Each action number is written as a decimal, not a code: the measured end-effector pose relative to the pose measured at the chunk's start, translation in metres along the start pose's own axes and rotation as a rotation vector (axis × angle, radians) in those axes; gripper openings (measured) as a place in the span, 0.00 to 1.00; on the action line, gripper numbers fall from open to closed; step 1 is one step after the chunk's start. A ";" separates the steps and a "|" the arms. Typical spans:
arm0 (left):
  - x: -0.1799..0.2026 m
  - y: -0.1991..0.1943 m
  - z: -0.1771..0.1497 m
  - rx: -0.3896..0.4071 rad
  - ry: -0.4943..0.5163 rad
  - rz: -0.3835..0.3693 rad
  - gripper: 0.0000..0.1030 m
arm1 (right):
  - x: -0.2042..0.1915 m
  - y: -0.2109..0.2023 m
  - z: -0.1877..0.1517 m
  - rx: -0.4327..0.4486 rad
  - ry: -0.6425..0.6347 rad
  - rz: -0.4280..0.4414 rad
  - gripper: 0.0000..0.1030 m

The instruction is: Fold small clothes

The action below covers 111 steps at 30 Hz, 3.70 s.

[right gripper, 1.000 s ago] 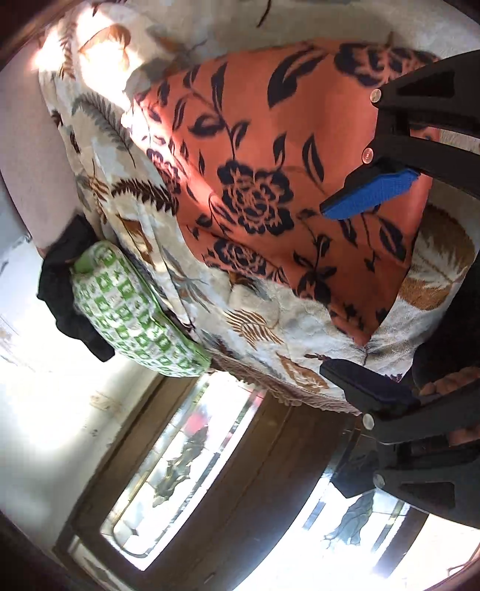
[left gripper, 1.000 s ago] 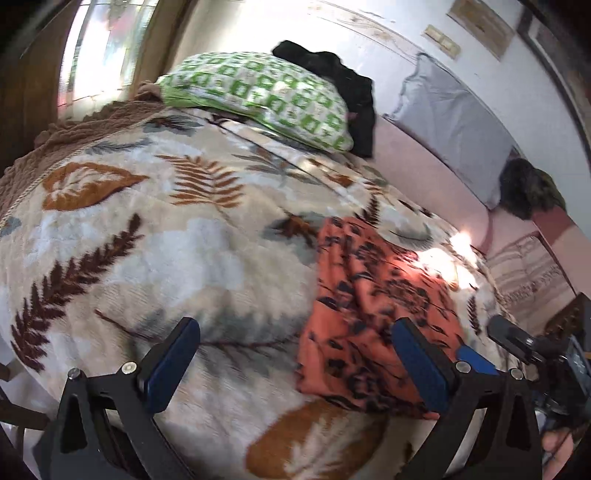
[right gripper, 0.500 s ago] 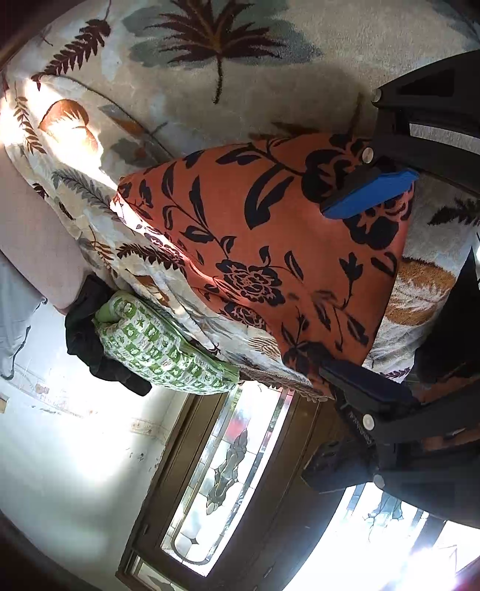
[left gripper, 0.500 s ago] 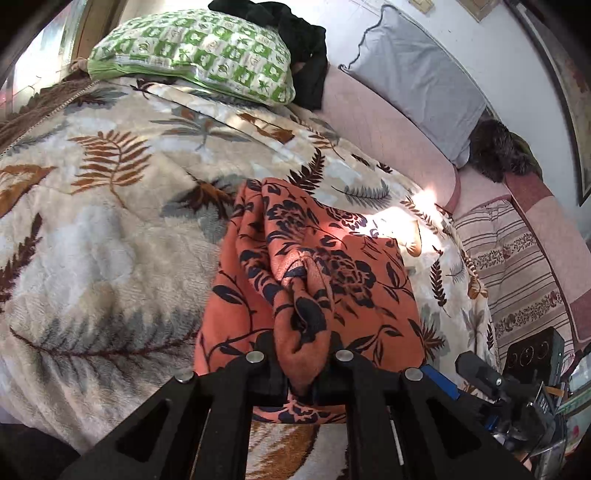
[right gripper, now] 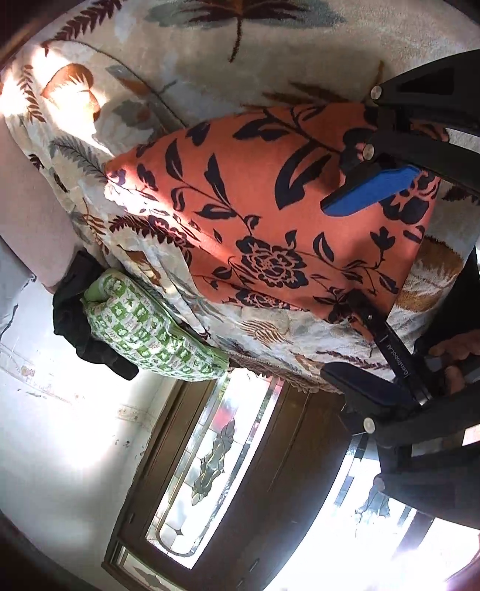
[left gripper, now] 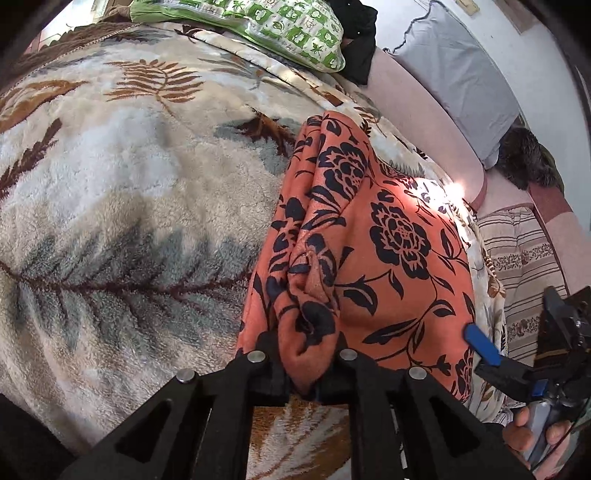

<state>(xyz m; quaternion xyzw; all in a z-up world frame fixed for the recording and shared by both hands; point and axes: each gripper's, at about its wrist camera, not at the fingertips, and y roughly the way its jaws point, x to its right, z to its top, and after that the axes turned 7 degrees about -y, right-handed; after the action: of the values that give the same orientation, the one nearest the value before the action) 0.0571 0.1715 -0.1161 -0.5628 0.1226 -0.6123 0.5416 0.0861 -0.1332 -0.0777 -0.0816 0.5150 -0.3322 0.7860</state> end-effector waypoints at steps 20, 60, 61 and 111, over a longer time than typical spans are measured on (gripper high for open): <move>0.055 0.040 0.032 0.018 0.260 0.230 0.76 | 0.045 -0.040 0.022 0.084 0.121 0.022 0.89; 0.045 0.045 0.028 0.061 0.256 0.188 0.86 | 0.101 -0.027 0.016 -0.046 0.268 -0.045 0.74; 0.044 0.045 0.028 0.061 0.256 0.187 0.86 | 0.104 -0.021 0.003 -0.079 0.289 -0.045 0.74; 0.036 0.091 0.141 -0.149 0.113 0.073 0.27 | 0.034 -0.011 0.006 0.005 -0.047 -0.197 0.84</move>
<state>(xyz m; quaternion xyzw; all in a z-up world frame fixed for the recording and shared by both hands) 0.2287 0.1723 -0.1179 -0.5614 0.2183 -0.6121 0.5123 0.0946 -0.1639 -0.0956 -0.1376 0.4849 -0.4073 0.7616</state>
